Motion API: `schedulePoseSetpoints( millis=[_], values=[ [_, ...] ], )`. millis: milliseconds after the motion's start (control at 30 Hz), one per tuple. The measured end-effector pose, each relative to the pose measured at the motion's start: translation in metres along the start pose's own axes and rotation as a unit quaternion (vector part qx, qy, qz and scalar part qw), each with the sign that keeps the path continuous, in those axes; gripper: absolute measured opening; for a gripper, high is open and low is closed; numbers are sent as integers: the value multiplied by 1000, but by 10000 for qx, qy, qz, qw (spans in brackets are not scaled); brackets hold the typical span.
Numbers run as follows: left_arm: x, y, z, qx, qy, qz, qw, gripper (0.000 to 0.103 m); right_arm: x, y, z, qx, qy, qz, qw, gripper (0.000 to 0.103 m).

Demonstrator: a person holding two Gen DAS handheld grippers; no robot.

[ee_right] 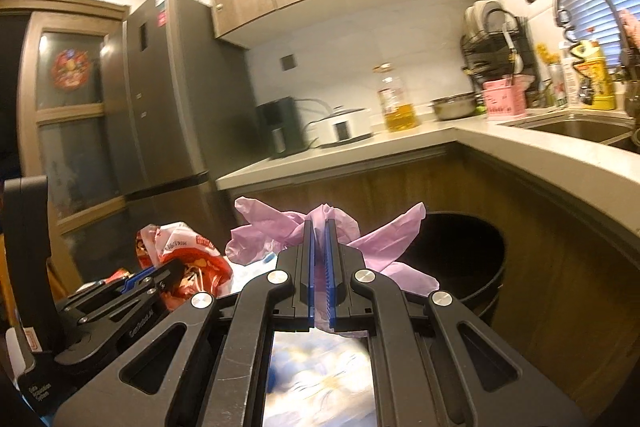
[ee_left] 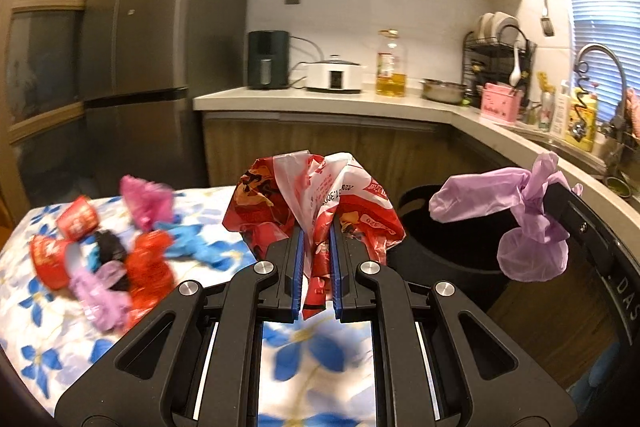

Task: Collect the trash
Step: 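Carry the snack bag and purple bag with both tools over the black bin, then open both tools to drop the bags into the black bin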

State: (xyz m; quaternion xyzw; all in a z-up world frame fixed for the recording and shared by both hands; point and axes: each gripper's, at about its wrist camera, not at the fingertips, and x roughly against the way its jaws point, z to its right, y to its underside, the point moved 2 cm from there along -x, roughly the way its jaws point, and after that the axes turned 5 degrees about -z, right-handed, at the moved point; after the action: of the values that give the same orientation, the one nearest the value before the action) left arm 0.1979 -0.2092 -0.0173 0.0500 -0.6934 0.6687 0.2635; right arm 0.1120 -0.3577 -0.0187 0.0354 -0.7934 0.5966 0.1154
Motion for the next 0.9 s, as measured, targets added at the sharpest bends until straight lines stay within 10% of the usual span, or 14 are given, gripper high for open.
schedulePoseSetpoints(
  millis=[900],
  values=[
    [-108, -32, 103, -222, 878, -138, 9958, 12, -63, -36, 85, -221, 716, 59, 9972, 5]
  ],
)
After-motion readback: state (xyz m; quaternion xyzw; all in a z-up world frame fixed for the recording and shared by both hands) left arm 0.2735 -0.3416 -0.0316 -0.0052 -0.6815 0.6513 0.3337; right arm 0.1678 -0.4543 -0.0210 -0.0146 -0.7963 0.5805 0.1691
